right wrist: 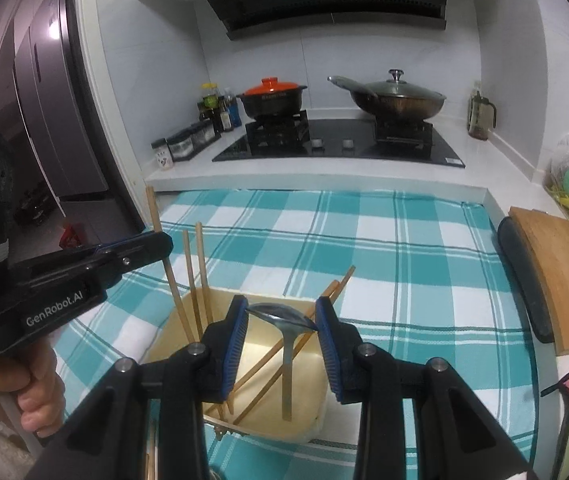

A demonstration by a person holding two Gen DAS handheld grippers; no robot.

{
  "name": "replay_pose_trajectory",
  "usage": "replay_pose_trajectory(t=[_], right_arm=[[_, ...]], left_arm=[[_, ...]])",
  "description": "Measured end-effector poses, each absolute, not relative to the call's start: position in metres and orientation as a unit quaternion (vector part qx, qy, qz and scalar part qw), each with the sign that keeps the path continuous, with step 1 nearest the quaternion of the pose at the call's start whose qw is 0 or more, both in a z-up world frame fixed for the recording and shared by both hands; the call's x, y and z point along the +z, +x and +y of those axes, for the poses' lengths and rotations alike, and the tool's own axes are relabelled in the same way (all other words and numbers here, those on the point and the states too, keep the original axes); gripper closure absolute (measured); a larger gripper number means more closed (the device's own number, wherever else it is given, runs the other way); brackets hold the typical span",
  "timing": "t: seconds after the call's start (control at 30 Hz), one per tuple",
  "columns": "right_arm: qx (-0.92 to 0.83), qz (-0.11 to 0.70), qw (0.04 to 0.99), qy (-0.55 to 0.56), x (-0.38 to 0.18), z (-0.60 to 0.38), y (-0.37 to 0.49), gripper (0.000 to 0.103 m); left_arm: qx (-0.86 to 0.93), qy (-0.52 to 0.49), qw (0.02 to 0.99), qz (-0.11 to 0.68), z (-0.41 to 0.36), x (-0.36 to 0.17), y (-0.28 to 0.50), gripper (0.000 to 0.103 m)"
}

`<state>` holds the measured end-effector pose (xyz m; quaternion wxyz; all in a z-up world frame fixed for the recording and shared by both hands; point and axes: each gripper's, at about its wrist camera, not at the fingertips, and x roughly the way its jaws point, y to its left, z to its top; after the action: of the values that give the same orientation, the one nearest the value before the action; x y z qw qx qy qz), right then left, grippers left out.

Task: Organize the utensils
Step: 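Open the right gripper to drop the spoon into the holder while the left gripper drops the chopstick, then close the right gripper on the handle of the second metal spoon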

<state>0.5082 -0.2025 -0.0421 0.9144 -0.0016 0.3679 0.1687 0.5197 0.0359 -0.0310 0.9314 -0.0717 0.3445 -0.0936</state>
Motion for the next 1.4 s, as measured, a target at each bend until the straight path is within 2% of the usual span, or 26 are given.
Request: replay_pose_trajectory(t=[0.03,0.07,0.1,0.17,0.4,0.6,0.83,1.1,1.27,1.4], right_arm=[[0.166,0.374,0.913,-0.001,-0.047,-0.202,0.512,0.068],[0.161,0.379,0.911,-0.004,-0.053,-0.201,0.516,0.067],[0.156,0.383,0.911,-0.003,-0.057,-0.2,0.52,0.066],[0.151,0.378,0.913,0.003,-0.059,-0.201,0.526,0.049],[0.146,0.321,0.936,0.014,-0.013,-0.211,0.498,0.049],[0.156,0.303,0.94,-0.004,0.016,-0.221,0.44,0.048],[0.147,0.311,0.937,-0.057,0.002,-0.238,0.358,0.047],[0.113,0.319,0.938,-0.077,-0.05,-0.257,0.263,0.047],[0.081,0.317,0.944,-0.05,-0.098,-0.26,0.213,0.047],[0.077,0.338,0.937,-0.043,-0.138,-0.251,0.185,0.047]], left_arm=[[-0.085,-0.067,0.929,0.353,0.035,-0.037,0.523,0.097],[-0.076,-0.064,0.927,0.36,0.035,-0.042,0.525,0.087],[-0.069,-0.063,0.925,0.369,0.037,-0.044,0.526,0.065],[-0.056,-0.073,0.926,0.366,0.045,-0.041,0.518,0.045],[-0.033,-0.074,0.933,0.35,0.086,-0.004,0.47,0.019],[-0.032,-0.019,0.927,0.373,0.109,0.002,0.4,0.011],[-0.027,0.018,0.911,0.412,0.111,-0.038,0.308,0.008],[-0.01,-0.043,0.899,0.437,0.089,-0.112,0.229,0.006],[-0.001,-0.085,0.89,0.449,0.07,-0.147,0.208,0.006],[-0.003,-0.078,0.889,0.451,0.052,-0.164,0.202,0.006]])
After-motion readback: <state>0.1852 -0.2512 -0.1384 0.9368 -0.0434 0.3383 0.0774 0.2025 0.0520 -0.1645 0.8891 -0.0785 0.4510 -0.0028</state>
